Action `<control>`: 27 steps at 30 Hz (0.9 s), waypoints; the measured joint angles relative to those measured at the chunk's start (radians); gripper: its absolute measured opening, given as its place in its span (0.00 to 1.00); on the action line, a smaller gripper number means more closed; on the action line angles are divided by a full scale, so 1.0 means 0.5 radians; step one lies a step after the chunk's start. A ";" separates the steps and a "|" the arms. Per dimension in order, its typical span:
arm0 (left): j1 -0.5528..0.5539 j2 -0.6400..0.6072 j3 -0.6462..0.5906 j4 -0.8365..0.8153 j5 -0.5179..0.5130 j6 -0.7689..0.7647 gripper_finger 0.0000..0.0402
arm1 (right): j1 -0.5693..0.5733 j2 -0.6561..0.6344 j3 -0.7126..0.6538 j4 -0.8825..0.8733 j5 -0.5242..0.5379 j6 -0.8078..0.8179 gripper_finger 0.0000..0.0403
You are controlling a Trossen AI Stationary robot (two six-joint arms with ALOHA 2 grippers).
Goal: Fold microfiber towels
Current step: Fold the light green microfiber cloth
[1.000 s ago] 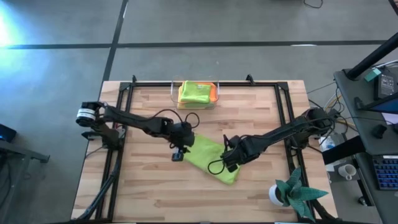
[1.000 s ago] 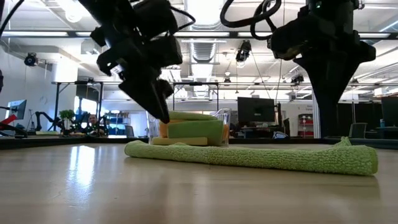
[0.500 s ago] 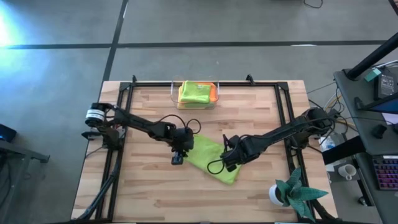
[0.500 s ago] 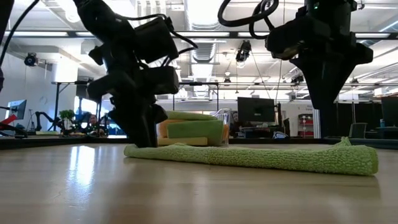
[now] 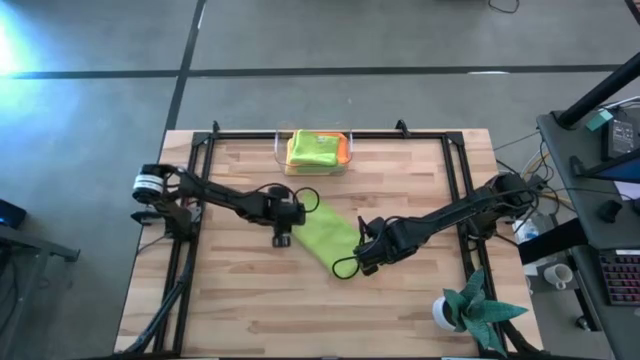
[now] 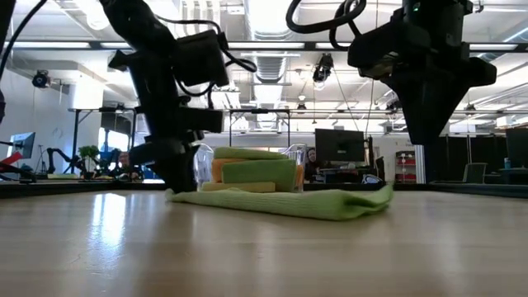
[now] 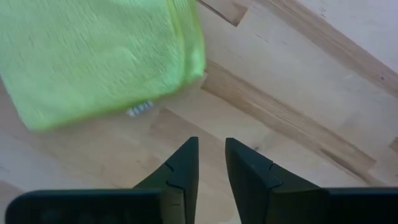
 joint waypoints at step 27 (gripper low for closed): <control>-0.186 -0.168 -0.025 0.792 0.520 -0.484 0.29 | 0.000 0.000 -0.001 0.118 0.006 0.000 0.17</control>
